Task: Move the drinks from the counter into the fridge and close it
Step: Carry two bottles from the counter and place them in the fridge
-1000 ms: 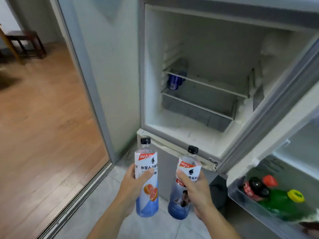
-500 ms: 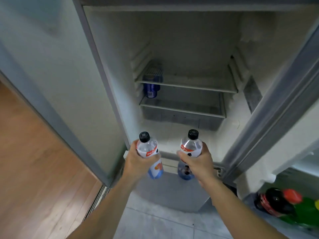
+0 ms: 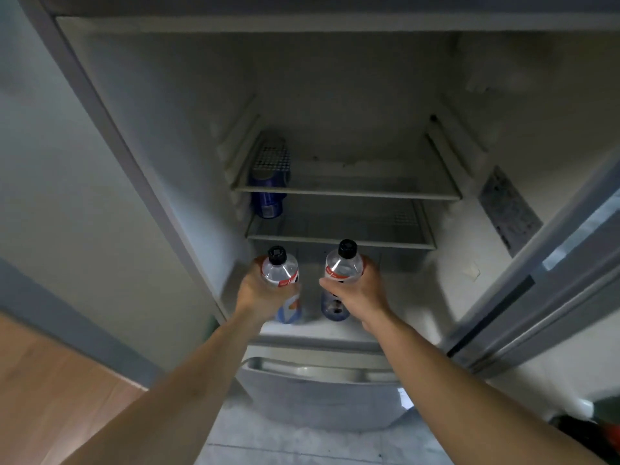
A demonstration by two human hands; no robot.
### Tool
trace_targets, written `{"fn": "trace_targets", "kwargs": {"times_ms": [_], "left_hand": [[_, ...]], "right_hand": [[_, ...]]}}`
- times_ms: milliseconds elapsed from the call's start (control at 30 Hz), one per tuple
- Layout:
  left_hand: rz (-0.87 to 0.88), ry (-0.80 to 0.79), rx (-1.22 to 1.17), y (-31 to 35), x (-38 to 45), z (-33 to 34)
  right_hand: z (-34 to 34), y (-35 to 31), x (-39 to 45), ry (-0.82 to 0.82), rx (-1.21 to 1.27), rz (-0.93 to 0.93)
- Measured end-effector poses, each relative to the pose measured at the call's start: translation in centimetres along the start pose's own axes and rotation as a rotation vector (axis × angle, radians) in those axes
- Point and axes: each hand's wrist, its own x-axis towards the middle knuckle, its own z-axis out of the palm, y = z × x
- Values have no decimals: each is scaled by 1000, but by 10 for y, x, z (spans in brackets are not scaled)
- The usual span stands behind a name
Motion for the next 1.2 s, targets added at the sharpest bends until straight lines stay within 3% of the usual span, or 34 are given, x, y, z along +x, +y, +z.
{"fn": "trace_targets", "kwargs": {"times_ms": [167,500,600,700,800,933,1067,1200], "left_hand": [[-41,-134,7,4,24,0],[97,-288,43,30,39,-5],[89,-336,222,50,43,-10],[106,-336,443,63,48,-16],[15,-364,502,63,48,-21],[-348,-500,109,45,33,-29],[-332,-432,-142,18,16,-37],[-362,-365,-565,-25,-22,-39]], "right_hand": [[19,-2,15,55,-78,47],[17,-49,28,34,-271,72],[11,-72,28,-63,-396,101],[3,-80,27,-117,-475,237],[-2,-84,26,-191,-494,383],[-11,-80,19,-307,-300,582],[-31,-65,0,-347,-182,654],[-40,-40,-29,-293,139,639]]}}
